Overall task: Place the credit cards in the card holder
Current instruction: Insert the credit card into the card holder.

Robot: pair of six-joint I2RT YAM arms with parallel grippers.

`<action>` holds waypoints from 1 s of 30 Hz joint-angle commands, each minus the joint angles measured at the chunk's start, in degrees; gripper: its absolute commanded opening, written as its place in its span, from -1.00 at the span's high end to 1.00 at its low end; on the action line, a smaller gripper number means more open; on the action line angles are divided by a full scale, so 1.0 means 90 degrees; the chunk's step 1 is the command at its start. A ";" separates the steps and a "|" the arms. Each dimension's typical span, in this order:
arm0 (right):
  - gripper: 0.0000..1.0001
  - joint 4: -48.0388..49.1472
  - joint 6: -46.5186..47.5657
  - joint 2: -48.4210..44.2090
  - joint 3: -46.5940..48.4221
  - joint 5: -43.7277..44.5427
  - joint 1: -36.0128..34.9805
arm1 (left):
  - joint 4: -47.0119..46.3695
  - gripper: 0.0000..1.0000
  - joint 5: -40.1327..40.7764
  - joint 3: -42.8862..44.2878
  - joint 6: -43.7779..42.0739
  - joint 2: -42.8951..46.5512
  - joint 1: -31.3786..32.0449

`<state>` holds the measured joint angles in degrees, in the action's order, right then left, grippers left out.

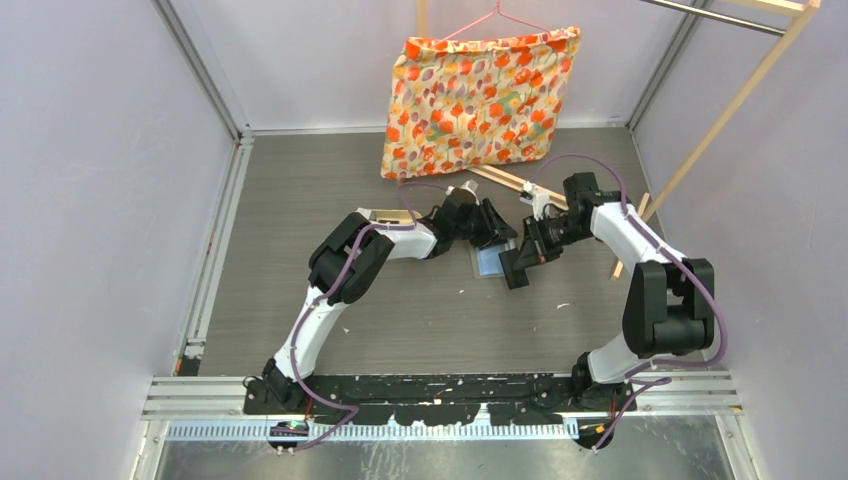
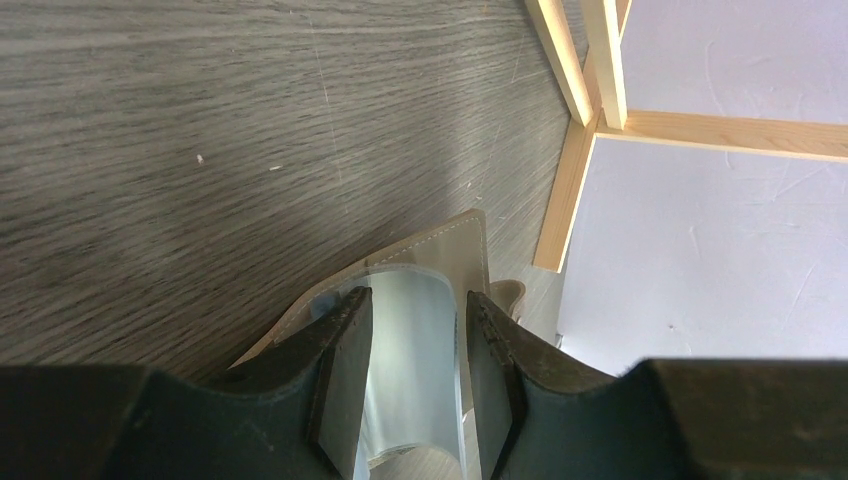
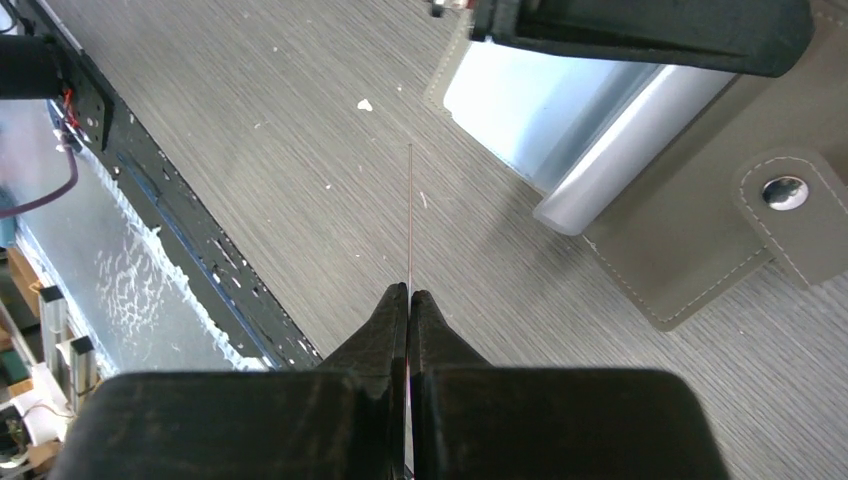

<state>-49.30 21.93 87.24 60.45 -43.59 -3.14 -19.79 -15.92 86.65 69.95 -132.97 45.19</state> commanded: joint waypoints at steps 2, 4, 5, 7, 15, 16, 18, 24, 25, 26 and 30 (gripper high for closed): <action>0.98 0.0500 -0.0570 0.0318 0.0188 0.0354 0.0025 | -0.0105 0.17 0.0057 0.0098 -0.0009 -0.0043 -0.0036; 0.98 0.0788 -0.0918 0.0391 0.0202 0.0549 0.0026 | -0.0096 0.17 0.0063 0.0099 -0.0009 -0.0042 -0.0040; 0.98 0.0917 -0.1064 0.0416 0.0204 0.0644 0.0026 | -0.0096 0.17 0.0064 0.0107 -0.0004 -0.0045 -0.0034; 0.98 0.1114 -0.1290 0.0473 0.0210 0.0828 0.0013 | -0.0079 0.17 0.0058 0.0114 -0.0023 -0.0033 -0.0040; 0.98 0.1251 -0.1688 0.0672 0.0247 0.1714 0.0101 | 0.0063 0.16 0.0173 0.0049 -0.0178 0.0162 -0.0074; 0.98 0.1249 -0.1701 0.0698 0.0247 0.1747 0.0133 | 0.0081 0.16 0.0216 0.0014 -0.0227 0.0219 -0.0087; 0.98 0.1249 -0.1712 0.0734 0.0254 0.1758 0.0187 | 0.0120 0.15 0.0253 -0.0029 -0.0337 0.0340 -0.0112; 0.98 0.1221 -0.1763 0.0856 0.0321 0.1626 0.0249 | 0.0264 0.14 0.0366 -0.0209 -0.0772 0.0817 -0.0158; 0.98 0.1220 -0.1763 0.0884 0.0338 0.1577 0.0247 | 0.0295 0.13 0.0385 -0.0248 -0.0850 0.0898 -0.0158; 0.98 0.1199 -0.1764 0.0926 0.0364 0.1518 0.0254 | 0.0311 0.13 0.0391 -0.0291 -0.0920 0.0979 -0.0158; 0.98 0.1083 -0.1702 0.1170 0.0513 0.1336 0.0257 | 0.0427 0.13 0.0406 -0.0542 -0.1243 0.1304 -0.0149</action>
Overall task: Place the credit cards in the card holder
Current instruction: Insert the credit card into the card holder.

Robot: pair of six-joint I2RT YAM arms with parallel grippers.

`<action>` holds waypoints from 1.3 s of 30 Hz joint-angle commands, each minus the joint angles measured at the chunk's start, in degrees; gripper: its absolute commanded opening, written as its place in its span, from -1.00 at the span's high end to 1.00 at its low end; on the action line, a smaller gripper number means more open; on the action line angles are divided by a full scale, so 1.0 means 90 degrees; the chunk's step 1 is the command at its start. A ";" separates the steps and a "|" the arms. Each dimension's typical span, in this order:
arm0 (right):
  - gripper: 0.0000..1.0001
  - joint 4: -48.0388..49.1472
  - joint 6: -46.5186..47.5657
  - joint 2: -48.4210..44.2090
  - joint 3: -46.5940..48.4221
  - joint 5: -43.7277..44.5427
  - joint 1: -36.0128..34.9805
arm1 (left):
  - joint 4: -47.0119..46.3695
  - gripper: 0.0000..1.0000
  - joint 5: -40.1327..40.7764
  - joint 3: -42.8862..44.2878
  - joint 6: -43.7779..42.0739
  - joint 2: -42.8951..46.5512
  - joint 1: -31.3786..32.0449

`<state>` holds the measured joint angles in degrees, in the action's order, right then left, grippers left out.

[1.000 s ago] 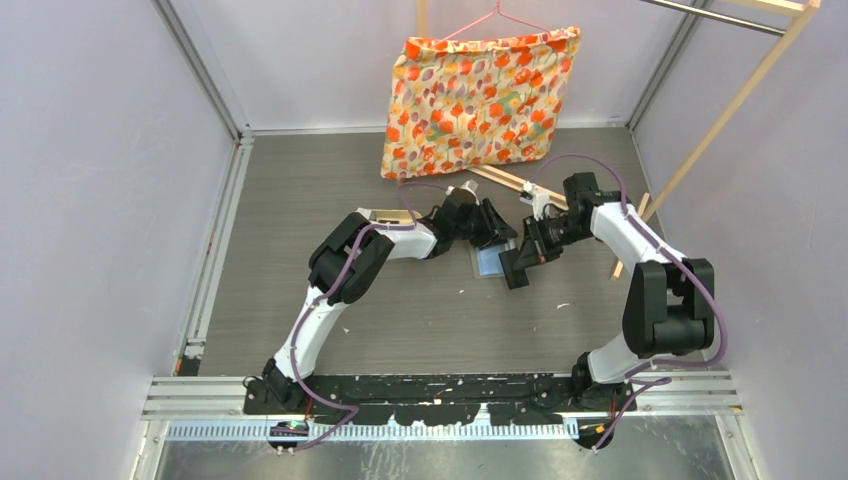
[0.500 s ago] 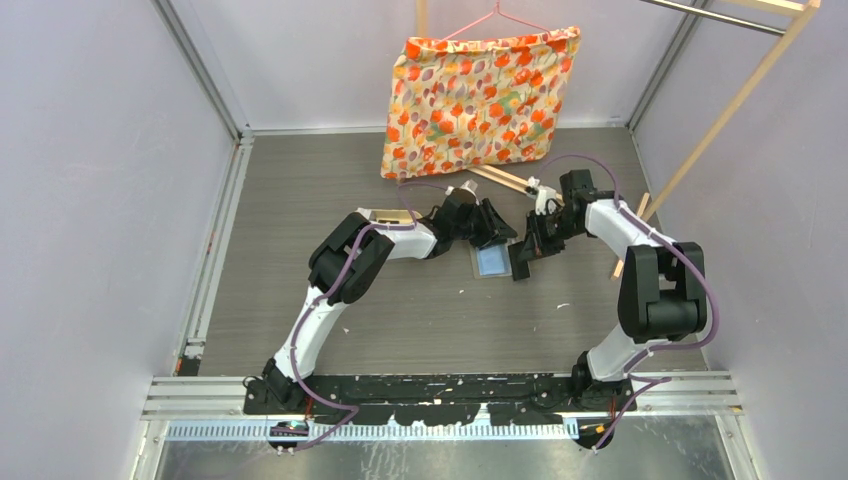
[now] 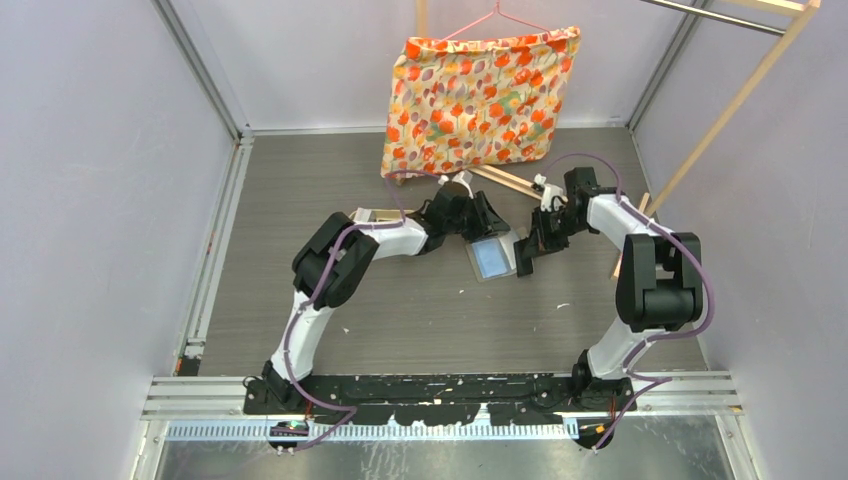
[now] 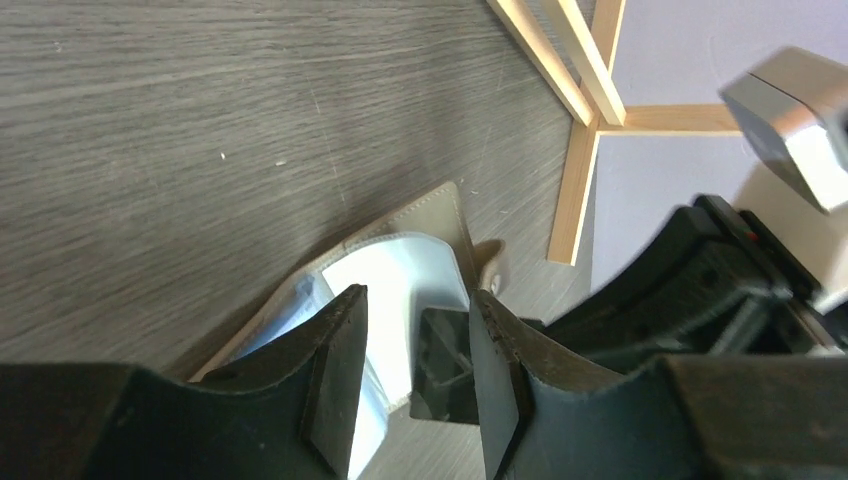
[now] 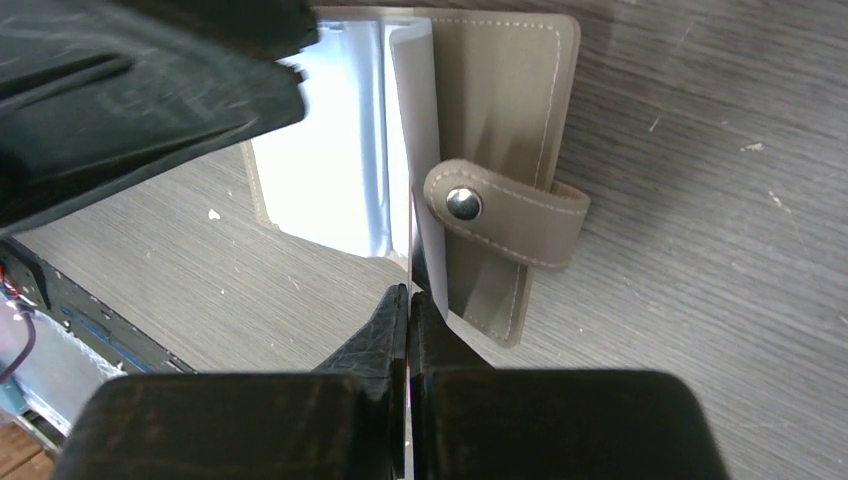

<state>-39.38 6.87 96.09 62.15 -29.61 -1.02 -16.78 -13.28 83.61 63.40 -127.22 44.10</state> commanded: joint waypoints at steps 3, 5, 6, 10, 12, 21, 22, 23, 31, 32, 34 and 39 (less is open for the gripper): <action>0.98 -0.0118 0.0035 0.0309 0.0447 -0.0328 0.0017 | 0.0207 0.13 0.0142 -0.0454 -0.0757 0.0863 -0.0003; 0.98 -0.0175 0.0086 0.0355 0.0518 -0.0434 0.0024 | 0.0376 0.13 0.0187 -0.0585 -0.0972 0.0958 0.0035; 0.98 -0.0225 0.0136 0.0383 0.0571 -0.0489 0.0024 | 0.0485 0.13 0.0231 -0.0640 -0.1070 0.0992 0.0058; 0.98 -0.0451 0.0310 0.0601 0.0898 -0.0719 0.0021 | 0.1111 0.24 0.0626 -0.0671 -0.1486 0.1042 0.0185; 0.98 -0.0558 0.0370 0.0753 0.1055 -0.0811 0.0021 | 0.1439 0.26 0.0775 -0.0569 -0.1664 0.1005 0.0254; 0.98 -0.0684 0.0314 0.1250 0.1521 -0.1059 0.0028 | 0.2596 0.45 0.1583 -0.0095 -0.2220 0.0747 0.0575; 0.98 -0.0697 0.0295 0.1292 0.1557 -0.1103 0.0026 | 0.2671 0.48 0.1689 -0.0133 -0.2245 0.0759 0.0592; 0.98 -0.0712 0.0276 0.1328 0.1588 -0.1148 0.0025 | 0.2718 0.51 0.1782 -0.0203 -0.2264 0.0785 0.0611; 0.98 -0.0747 0.0171 0.1491 0.1569 -0.1484 0.0275 | 0.2747 0.56 0.1922 -0.0762 -0.2389 0.0998 0.0698; 0.98 -0.0738 0.0142 0.1508 0.1552 -0.1524 0.0299 | 0.2748 0.56 0.1948 -0.0805 -0.2439 0.1022 0.0726; 0.98 -0.0659 0.0088 0.1515 0.1479 -0.1501 0.0318 | 0.2808 0.57 0.2016 -0.0898 -0.2510 0.1059 0.0774; 0.98 -0.0453 -0.0068 0.1515 0.1273 -0.1561 0.0318 | 0.2820 0.57 0.2164 -0.1203 -0.2623 0.1278 0.0920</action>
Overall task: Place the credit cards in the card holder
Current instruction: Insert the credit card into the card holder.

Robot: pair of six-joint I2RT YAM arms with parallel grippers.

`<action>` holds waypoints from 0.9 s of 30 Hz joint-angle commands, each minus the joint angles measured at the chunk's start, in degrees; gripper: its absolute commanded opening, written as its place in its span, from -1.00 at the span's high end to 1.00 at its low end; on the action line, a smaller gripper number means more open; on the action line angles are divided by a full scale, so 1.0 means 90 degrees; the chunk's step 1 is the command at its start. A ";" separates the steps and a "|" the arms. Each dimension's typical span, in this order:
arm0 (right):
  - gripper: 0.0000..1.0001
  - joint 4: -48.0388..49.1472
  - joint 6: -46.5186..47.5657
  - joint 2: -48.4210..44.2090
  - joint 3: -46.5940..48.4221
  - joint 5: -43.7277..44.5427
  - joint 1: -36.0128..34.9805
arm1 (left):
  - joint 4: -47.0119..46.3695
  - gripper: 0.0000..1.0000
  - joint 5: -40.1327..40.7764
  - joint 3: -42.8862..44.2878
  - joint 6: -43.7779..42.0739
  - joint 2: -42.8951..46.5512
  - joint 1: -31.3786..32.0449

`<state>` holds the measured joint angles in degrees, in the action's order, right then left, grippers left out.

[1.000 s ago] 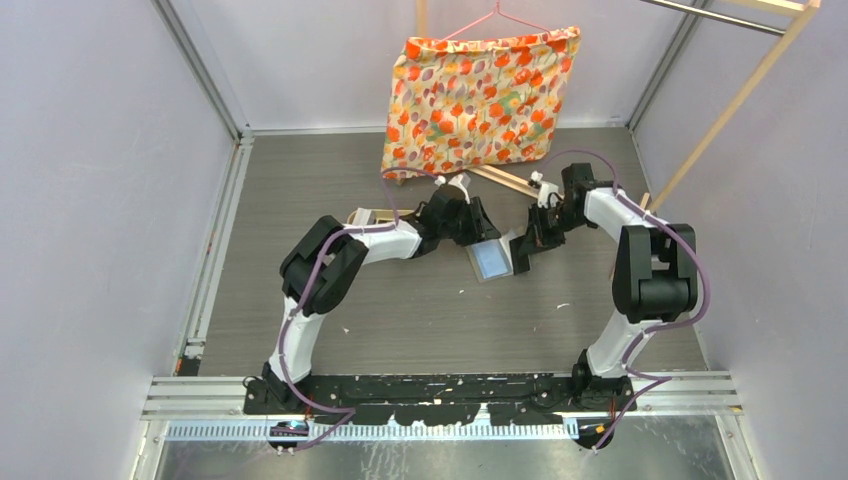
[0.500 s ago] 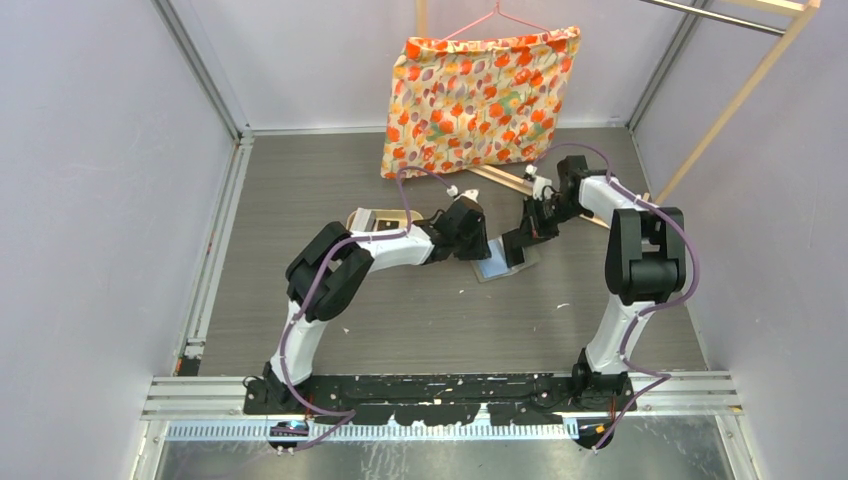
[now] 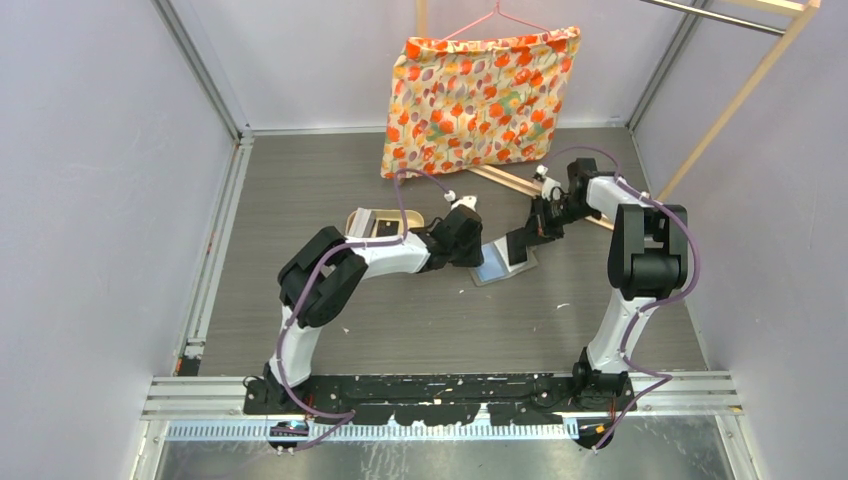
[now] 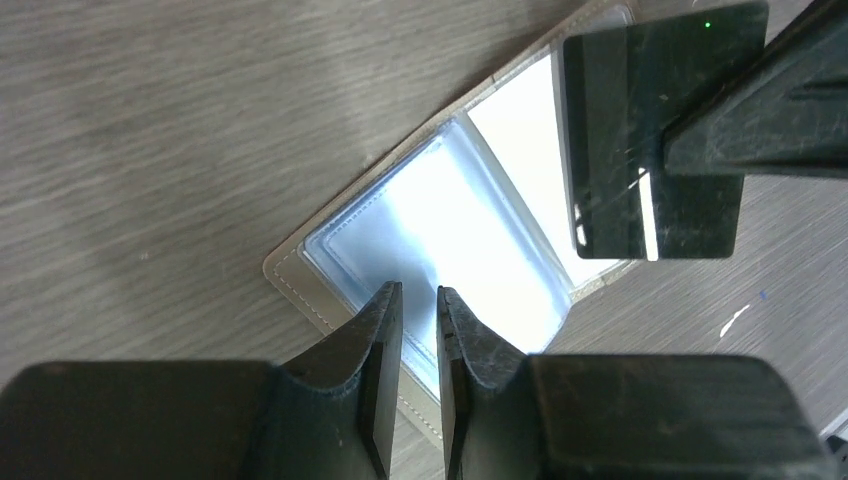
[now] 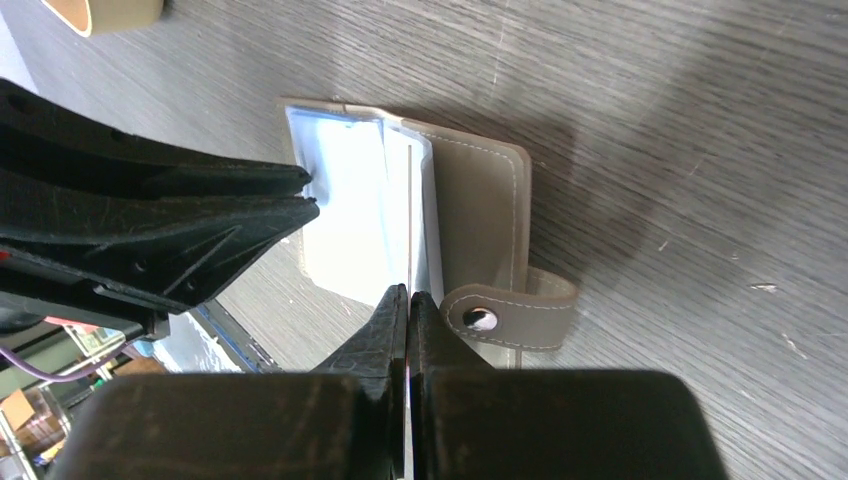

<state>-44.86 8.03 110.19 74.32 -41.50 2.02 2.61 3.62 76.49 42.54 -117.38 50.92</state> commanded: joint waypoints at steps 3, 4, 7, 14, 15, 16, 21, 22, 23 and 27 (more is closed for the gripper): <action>0.98 0.0284 -0.0280 -0.0069 -0.0238 -0.0260 -0.0029 | 0.0608 0.57 0.0330 -0.0561 -0.0337 0.0300 0.0242; 0.98 0.0303 -0.0291 -0.0057 -0.0276 -0.0271 -0.0029 | 0.0583 0.57 0.0330 -0.0597 -0.0342 0.0343 0.0263; 0.98 0.0345 -0.0316 -0.0038 -0.0335 -0.0359 -0.0044 | 0.0531 0.56 0.0331 -0.0696 -0.0357 0.0436 0.0299; 0.98 0.0436 -0.0264 -0.0091 -0.0455 -0.0566 -0.0225 | 0.0511 0.55 0.0374 -0.0879 -0.0475 0.0716 0.0356; 0.98 0.0379 -0.0189 -0.0073 -0.0442 -0.0646 -0.0399 | 0.0513 0.55 0.0379 -0.0908 -0.0501 0.0750 0.0365; 0.98 0.0269 -0.0070 -0.0061 -0.0432 -0.0735 -0.0431 | 0.0519 0.55 0.0379 -0.0935 -0.0533 0.0786 0.0373; 0.98 0.0138 0.0159 -0.0062 -0.0488 -0.0980 -0.0461 | 0.0471 0.54 0.0389 -0.1211 -0.0685 0.1017 0.0416; 0.98 0.0139 0.0162 -0.0078 -0.0508 -0.1014 -0.0475 | 0.0447 0.54 0.0389 -0.1271 -0.0706 0.1071 0.0425; 0.98 0.0165 0.0162 -0.0112 -0.0548 -0.1047 -0.0499 | 0.0412 0.54 0.0389 -0.1339 -0.0725 0.1121 0.0434; 0.98 0.0379 0.0054 -0.0238 -0.0710 -0.1039 -0.0593 | 0.0310 0.53 0.0398 -0.1534 -0.0850 0.1301 0.0456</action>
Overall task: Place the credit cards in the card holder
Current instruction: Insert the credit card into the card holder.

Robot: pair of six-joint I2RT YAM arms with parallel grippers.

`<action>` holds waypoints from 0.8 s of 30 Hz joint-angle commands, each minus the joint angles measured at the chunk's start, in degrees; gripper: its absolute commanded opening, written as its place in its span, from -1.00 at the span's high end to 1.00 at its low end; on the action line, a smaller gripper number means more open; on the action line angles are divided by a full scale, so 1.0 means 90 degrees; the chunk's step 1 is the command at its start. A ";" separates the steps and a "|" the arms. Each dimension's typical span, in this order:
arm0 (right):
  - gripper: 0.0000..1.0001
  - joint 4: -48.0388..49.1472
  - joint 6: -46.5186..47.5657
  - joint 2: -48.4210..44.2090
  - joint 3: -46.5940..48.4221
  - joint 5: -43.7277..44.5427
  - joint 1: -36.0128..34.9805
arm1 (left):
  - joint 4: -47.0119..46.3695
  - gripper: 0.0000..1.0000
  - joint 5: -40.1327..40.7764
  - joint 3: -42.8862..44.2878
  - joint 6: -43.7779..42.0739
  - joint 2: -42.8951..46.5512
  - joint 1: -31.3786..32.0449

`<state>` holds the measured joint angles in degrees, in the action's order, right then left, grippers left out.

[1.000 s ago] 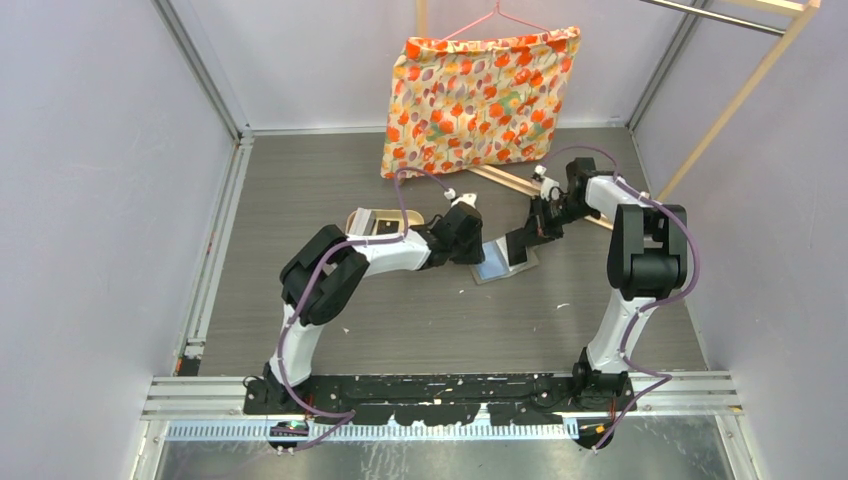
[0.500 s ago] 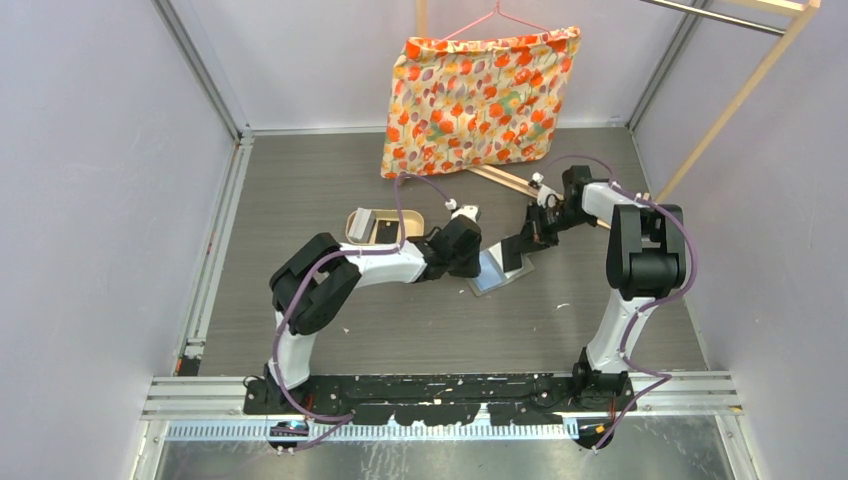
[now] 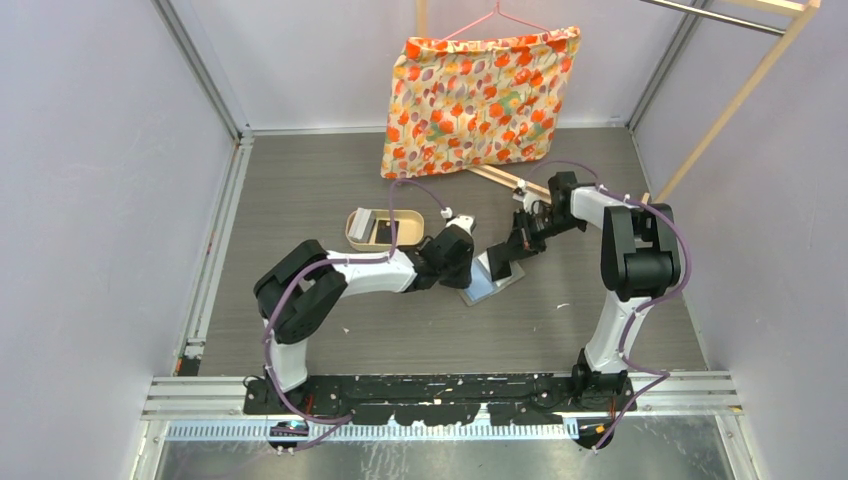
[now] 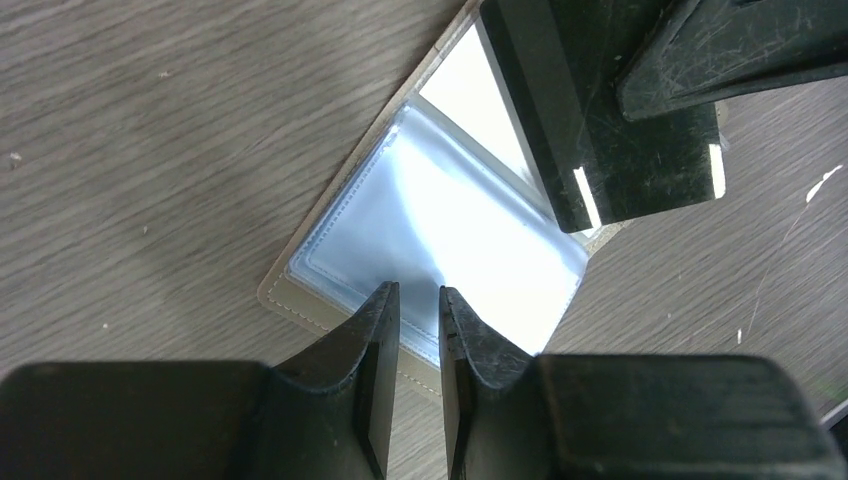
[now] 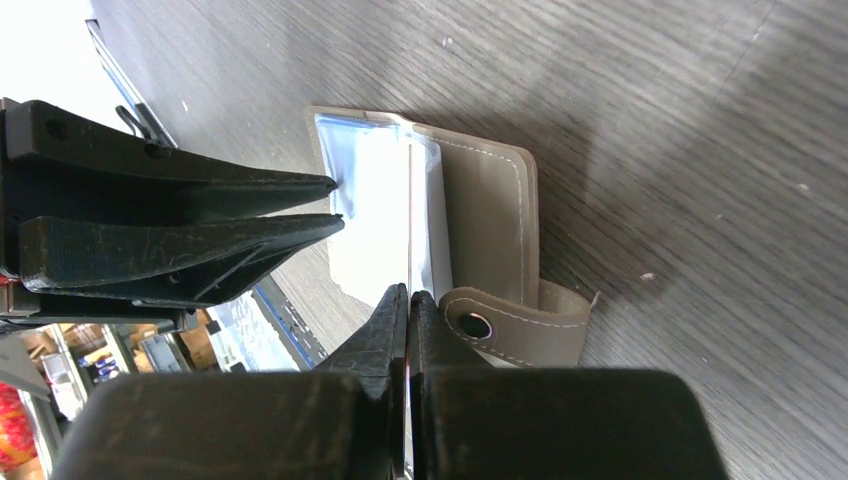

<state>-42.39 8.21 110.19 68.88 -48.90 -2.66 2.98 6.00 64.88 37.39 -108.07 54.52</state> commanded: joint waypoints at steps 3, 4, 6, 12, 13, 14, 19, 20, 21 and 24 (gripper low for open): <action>0.98 0.0218 -0.0012 -0.0266 -0.0195 -0.0192 -0.0123 | 0.0193 0.52 0.0094 -0.0371 -0.0378 0.0341 0.0065; 0.98 0.0262 -0.0027 -0.0292 -0.0228 -0.0199 -0.0140 | 0.0177 0.52 0.0083 -0.0400 -0.0400 0.0355 0.0065; 0.98 0.0422 -0.0114 -0.0362 -0.0337 -0.0192 -0.0182 | 0.0129 0.51 0.0039 -0.0440 -0.0472 0.0391 0.0065; 0.98 0.1068 -0.0484 -0.0720 -0.0703 -0.0161 -0.0225 | -0.0046 0.43 0.0110 -0.0563 -0.0593 0.0711 0.0064; 0.98 0.1158 -0.0550 -0.0771 -0.0752 -0.0162 -0.0223 | -0.0096 0.38 0.0143 -0.0576 -0.0607 0.0805 0.0065; 0.98 0.1242 -0.0609 -0.0817 -0.0795 -0.0162 -0.0227 | -0.0135 0.33 0.0173 -0.0585 -0.0603 0.0894 0.0065; 0.98 0.1575 -0.0891 -0.0880 -0.0939 -0.0207 -0.0231 | -0.0382 0.10 0.0109 -0.0686 -0.0484 0.1354 0.0063; 0.98 0.1594 -0.0901 -0.0871 -0.0949 -0.0208 -0.0241 | -0.0508 0.06 0.0089 -0.0741 -0.0435 0.1445 0.0065; 0.98 0.1624 -0.0902 -0.0867 -0.0959 -0.0215 -0.0255 | -0.0599 0.03 0.0081 -0.0823 -0.0372 0.1535 0.0065; 0.98 0.1692 -0.1041 -0.0898 -0.0982 -0.0207 -0.0319 | -0.0871 -0.02 0.0054 -0.1244 -0.0100 0.1847 0.0065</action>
<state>-30.06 1.21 104.49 60.20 -49.63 -4.82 0.21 6.22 57.41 34.11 -96.09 54.81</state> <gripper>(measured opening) 0.026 0.501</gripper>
